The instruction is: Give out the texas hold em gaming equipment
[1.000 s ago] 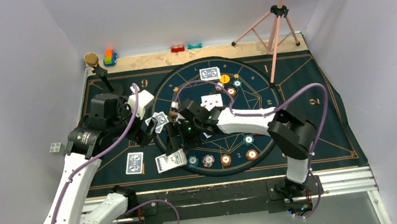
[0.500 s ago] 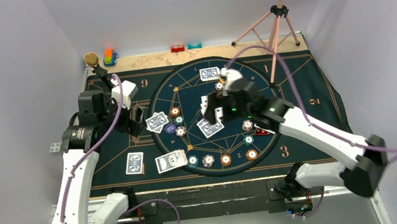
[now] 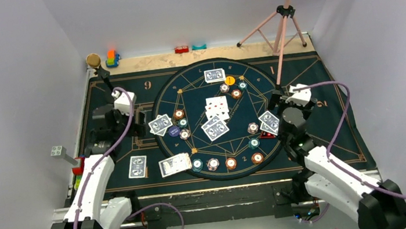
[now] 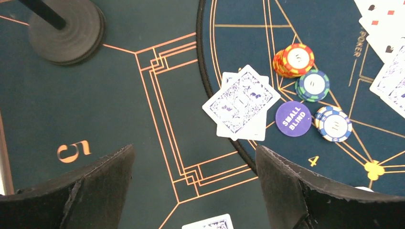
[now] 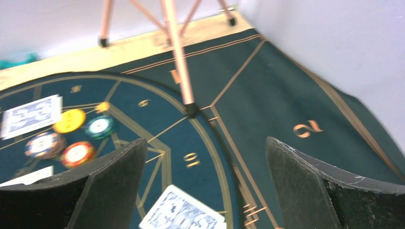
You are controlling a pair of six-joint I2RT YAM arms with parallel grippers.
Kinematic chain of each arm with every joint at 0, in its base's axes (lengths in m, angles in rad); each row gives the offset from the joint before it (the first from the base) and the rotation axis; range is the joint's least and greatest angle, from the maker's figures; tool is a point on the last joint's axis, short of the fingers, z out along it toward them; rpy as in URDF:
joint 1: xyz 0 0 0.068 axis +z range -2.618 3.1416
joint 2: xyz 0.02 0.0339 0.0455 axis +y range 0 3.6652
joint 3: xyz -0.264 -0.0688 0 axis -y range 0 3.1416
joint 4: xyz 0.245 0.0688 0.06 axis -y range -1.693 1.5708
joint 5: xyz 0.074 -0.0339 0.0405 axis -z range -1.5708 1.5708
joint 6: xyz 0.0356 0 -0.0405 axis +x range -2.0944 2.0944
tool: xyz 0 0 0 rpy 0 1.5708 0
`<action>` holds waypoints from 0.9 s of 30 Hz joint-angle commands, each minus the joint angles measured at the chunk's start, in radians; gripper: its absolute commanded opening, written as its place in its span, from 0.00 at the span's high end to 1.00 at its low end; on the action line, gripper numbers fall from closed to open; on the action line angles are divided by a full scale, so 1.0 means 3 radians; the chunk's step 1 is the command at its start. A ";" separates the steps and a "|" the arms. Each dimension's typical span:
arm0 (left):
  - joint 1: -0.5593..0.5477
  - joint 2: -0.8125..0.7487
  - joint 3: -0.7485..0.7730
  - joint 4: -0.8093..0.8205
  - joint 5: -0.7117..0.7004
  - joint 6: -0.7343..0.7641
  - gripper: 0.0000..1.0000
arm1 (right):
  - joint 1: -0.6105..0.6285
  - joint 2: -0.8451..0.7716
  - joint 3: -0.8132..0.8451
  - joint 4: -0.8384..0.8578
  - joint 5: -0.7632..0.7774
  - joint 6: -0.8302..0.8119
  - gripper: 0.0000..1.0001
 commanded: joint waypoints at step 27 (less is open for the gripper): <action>0.0140 0.1182 -0.1106 0.3685 0.0278 -0.0230 0.00 | -0.1045 0.1817 -0.0310 0.3006 -0.0838 -0.0424 0.02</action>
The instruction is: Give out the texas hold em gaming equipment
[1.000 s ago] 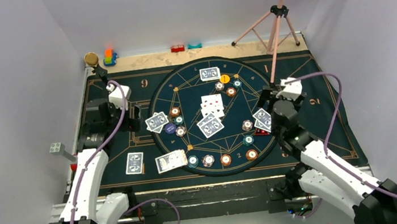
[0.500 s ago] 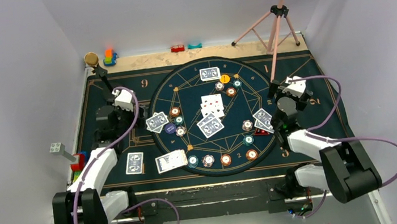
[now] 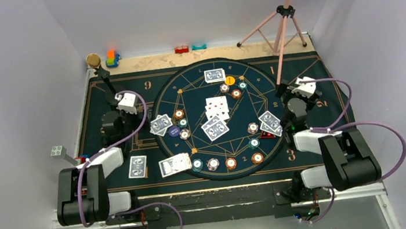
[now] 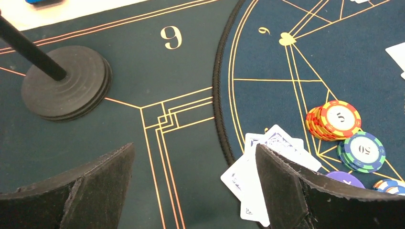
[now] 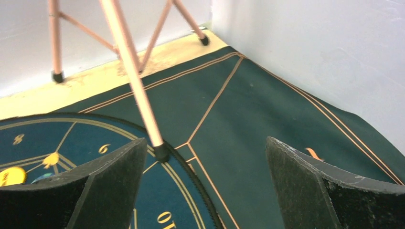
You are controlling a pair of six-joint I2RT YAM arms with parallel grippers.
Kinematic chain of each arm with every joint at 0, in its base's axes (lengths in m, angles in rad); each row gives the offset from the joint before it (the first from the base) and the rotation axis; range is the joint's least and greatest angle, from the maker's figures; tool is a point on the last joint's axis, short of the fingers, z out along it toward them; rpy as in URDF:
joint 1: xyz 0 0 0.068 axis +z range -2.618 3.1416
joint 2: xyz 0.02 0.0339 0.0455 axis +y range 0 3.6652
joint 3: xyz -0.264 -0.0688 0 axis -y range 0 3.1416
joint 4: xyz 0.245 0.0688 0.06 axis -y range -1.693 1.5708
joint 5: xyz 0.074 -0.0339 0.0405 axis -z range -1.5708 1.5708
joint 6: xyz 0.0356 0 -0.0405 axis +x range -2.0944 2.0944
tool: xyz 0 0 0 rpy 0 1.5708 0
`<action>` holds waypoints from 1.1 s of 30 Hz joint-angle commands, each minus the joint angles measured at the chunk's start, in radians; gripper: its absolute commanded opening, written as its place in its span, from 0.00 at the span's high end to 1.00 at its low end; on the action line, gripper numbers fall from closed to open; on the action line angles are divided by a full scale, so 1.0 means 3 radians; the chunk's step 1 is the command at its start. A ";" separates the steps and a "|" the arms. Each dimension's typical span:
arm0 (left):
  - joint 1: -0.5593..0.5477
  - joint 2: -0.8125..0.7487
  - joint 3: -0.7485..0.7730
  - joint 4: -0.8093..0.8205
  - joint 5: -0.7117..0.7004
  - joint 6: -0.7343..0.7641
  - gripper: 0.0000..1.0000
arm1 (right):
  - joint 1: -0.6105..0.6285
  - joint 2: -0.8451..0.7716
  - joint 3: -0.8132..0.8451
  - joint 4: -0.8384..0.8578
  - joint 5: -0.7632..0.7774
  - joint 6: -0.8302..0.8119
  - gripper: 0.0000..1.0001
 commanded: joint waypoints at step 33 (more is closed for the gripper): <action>0.0109 0.0141 -0.0372 0.1223 0.0010 -0.0162 0.00 | -0.0362 0.0194 -0.0063 0.0516 -0.0998 -0.0058 0.02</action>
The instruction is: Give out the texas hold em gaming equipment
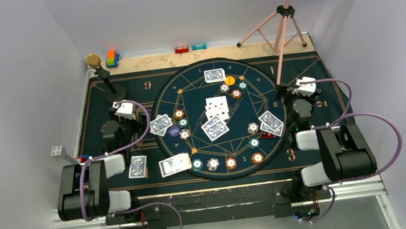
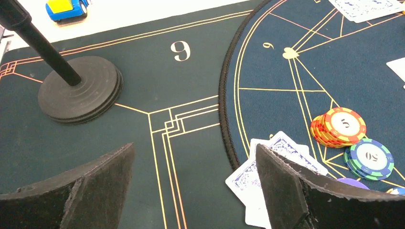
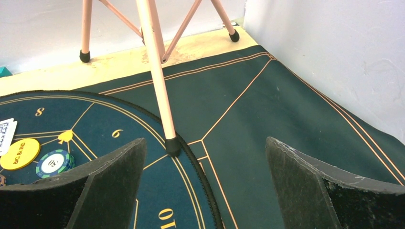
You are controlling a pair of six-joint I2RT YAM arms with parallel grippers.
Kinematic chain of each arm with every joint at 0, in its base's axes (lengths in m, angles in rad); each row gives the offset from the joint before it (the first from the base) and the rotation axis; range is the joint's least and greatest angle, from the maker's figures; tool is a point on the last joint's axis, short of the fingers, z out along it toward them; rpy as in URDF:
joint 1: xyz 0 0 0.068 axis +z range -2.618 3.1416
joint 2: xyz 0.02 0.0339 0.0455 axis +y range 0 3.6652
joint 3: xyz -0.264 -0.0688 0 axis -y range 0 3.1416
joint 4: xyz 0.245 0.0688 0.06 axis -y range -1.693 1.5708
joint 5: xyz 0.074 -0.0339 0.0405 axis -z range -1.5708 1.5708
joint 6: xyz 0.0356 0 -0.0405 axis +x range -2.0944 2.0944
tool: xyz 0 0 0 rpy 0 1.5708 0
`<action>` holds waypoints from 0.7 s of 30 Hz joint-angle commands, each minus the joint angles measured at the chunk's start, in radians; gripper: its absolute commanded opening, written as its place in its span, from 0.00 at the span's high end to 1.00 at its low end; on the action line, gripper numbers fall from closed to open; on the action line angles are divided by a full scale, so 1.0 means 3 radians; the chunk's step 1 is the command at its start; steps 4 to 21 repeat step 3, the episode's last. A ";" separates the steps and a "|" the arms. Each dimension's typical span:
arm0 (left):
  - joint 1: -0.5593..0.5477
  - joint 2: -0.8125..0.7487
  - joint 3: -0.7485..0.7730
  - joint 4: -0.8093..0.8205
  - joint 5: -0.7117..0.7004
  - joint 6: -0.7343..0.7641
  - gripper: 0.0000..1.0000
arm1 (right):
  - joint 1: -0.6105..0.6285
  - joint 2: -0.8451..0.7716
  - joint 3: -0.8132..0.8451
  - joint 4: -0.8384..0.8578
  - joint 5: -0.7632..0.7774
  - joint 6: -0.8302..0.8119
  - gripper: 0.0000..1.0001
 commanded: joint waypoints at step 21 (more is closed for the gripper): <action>0.0019 -0.0009 0.0090 0.0149 0.0011 -0.0075 0.00 | -0.0001 -0.0068 0.0058 0.0125 -0.0012 0.0018 0.02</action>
